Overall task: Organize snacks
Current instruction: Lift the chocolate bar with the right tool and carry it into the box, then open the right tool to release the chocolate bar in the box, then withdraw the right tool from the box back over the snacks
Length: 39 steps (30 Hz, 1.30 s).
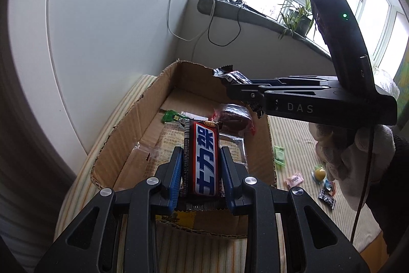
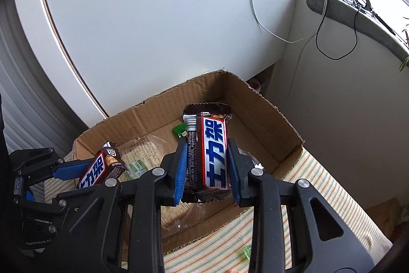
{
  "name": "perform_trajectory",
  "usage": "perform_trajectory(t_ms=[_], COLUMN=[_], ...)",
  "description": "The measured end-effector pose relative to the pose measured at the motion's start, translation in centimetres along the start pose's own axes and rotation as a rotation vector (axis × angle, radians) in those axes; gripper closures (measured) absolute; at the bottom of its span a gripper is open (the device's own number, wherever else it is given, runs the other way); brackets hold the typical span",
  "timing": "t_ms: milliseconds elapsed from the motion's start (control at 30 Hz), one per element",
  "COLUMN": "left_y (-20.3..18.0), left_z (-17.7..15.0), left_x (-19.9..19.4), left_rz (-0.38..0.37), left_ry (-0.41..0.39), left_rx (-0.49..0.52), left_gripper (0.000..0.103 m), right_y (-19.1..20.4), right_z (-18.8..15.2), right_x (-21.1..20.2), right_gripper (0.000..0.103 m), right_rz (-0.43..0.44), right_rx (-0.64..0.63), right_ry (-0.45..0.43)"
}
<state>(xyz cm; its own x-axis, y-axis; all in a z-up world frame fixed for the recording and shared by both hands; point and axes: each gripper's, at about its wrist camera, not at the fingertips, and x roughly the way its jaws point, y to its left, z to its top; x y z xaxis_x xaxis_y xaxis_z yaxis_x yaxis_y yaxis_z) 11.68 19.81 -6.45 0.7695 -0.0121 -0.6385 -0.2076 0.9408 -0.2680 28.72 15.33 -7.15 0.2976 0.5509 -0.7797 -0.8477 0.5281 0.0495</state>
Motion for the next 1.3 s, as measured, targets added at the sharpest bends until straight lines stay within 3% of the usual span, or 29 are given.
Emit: perform_trajectory(t_ms=[267,700,833,1300], left_y=[0.0,-0.5,-0.8,-2.9], left_z=[0.1,0.4,0.3,0.2], left_x=[0.4,-0.1,-0.3,-2.5], left_rz=[0.002,0.012,0.019,0.018], left_ry=[0.004,-0.007,-0.009,-0.043], left_rx=[-0.005,-0.003,-0.003,0.016], left_gripper=[0.076,0.076,0.069,0.069], right_y=[-0.6,-0.6,-0.4,-0.5], right_z=[0.4,0.1,0.0,-1.4], right_x=[1.8,1.0,-0.1,-5.1], right_gripper=[0.073,0.072,0.056,0.048], right_rz=[0.001,-0.006,-0.014,-0.049], right_rx=[0.025,0.028,0.023,0.032], right_ry=[0.014,0.004,-0.021,-0.081])
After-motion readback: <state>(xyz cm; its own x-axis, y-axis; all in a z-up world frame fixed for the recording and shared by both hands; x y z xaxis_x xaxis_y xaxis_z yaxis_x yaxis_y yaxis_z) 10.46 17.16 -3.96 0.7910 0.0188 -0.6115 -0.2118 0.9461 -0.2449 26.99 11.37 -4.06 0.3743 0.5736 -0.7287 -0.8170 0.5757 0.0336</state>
